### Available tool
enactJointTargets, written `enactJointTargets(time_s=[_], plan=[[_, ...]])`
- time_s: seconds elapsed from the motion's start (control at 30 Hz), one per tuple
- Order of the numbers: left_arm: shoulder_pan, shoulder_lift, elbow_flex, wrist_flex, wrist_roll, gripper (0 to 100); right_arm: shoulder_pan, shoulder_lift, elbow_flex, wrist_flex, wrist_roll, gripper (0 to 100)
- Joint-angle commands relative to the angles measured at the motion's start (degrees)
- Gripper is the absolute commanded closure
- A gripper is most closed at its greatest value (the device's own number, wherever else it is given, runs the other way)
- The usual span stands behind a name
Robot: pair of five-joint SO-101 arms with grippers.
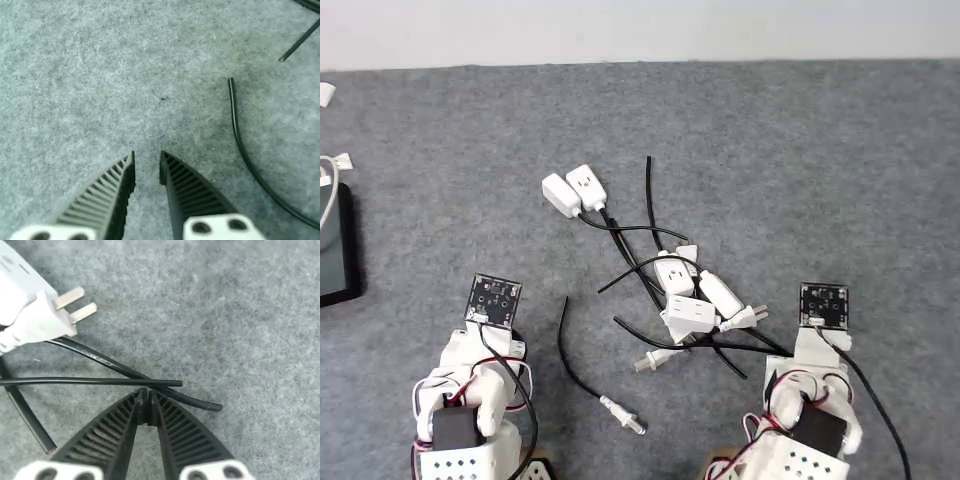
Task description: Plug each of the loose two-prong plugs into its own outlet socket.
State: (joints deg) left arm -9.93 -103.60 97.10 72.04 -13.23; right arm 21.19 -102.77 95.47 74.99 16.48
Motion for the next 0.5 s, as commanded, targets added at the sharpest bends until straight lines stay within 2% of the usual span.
enactJointTargets(time_s=[0.0,0.13,0.33,0.47], plan=[[-1.2,-0.6,-1.3,0.7,-0.6,93,-0.3,0.0,0.7,-0.8,0.5,98.7],[-7.6,-0.7,-4.7,1.8,-0.4,92,4.3,0.0,-1.0,-4.8,0.6,95.9],[-11.9,-0.7,-5.7,-2.6,-1.7,92,13.7,0.0,0.6,-21.1,0.0,80.0],[-14.8,-0.5,-11.5,-3.2,-2.6,92,13.4,0.1,-5.4,-19.2,0.6,85.7]])
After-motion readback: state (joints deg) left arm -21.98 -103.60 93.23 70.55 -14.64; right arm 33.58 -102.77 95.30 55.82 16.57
